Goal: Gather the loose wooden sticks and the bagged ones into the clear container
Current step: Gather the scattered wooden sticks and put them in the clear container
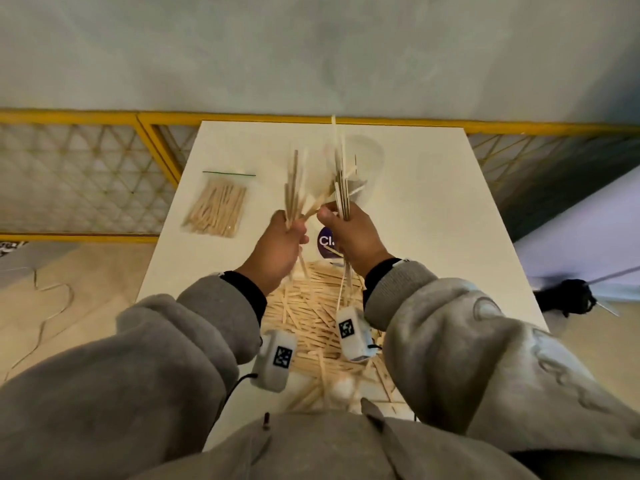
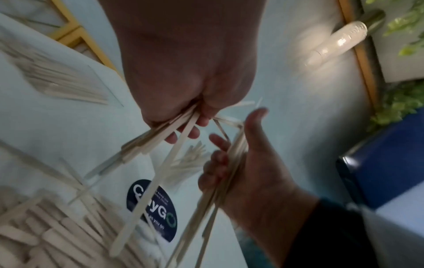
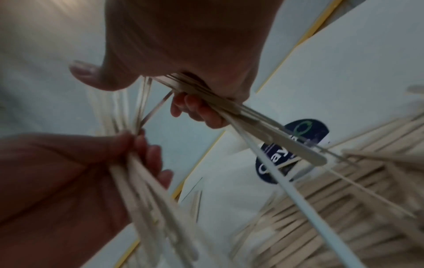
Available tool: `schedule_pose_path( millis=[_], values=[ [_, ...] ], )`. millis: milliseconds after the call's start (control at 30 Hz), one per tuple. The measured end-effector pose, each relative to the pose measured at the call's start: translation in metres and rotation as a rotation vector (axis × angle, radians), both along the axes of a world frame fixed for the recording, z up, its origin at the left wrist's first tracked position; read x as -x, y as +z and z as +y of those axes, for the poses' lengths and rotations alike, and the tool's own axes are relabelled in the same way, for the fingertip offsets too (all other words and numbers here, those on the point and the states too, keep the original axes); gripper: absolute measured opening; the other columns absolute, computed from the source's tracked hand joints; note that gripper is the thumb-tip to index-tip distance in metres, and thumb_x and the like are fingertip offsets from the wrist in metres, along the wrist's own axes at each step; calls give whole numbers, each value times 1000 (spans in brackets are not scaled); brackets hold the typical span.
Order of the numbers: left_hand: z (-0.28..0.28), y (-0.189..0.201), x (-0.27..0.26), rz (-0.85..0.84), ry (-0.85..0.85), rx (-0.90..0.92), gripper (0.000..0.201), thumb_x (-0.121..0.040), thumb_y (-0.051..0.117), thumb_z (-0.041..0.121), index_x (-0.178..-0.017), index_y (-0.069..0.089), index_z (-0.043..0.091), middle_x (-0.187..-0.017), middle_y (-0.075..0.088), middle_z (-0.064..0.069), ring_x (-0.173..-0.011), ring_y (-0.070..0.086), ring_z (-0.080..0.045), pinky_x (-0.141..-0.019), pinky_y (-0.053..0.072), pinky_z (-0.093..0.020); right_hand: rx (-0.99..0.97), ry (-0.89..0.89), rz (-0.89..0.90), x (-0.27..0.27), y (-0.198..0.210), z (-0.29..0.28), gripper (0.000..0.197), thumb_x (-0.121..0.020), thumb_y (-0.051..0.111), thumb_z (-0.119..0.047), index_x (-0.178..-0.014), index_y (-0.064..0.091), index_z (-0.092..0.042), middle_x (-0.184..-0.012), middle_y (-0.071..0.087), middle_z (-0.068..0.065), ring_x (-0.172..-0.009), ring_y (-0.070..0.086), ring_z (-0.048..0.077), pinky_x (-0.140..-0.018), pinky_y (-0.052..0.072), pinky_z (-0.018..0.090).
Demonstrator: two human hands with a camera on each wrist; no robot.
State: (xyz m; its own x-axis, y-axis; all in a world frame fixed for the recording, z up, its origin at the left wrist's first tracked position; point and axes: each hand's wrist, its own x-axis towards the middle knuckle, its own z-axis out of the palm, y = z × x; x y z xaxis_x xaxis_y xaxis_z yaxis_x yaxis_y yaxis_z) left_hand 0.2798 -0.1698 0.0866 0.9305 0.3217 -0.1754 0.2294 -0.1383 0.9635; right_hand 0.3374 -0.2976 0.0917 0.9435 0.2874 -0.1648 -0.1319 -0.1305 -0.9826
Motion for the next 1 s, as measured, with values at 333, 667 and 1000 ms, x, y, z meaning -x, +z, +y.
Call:
schedule_pose_path(
  millis=[333, 667, 1000],
  values=[
    [-20, 0, 2, 15, -260, -253, 20, -97, 40, 14, -114, 45, 6, -94, 57, -1, -81, 59, -16, -60, 44, -14, 46, -44, -16, 9, -3, 20, 19, -87, 66, -33, -81, 55, -18, -73, 60, -1, -71, 60, 17, -74, 55, 40],
    [-15, -9, 0, 194, -395, -65, 71, -86, 64, 30, -143, 22, 22, -124, 55, 7, -111, 54, -6, -88, 43, -20, -139, -43, 121, 7, 1, 10, 11, -95, 57, -24, -101, 52, -15, -77, 67, 6, -76, 67, 20, -74, 59, 41],
    [-15, -4, -7, 153, -482, -214, 20, -91, 49, 10, -102, 56, 25, -95, 61, 10, -89, 56, -6, -70, 41, -16, -311, 1, 154, 0, 14, -2, 12, -93, 53, 2, -98, 50, -8, -74, 56, 11, -69, 62, 23, -65, 58, 41]
  ],
)
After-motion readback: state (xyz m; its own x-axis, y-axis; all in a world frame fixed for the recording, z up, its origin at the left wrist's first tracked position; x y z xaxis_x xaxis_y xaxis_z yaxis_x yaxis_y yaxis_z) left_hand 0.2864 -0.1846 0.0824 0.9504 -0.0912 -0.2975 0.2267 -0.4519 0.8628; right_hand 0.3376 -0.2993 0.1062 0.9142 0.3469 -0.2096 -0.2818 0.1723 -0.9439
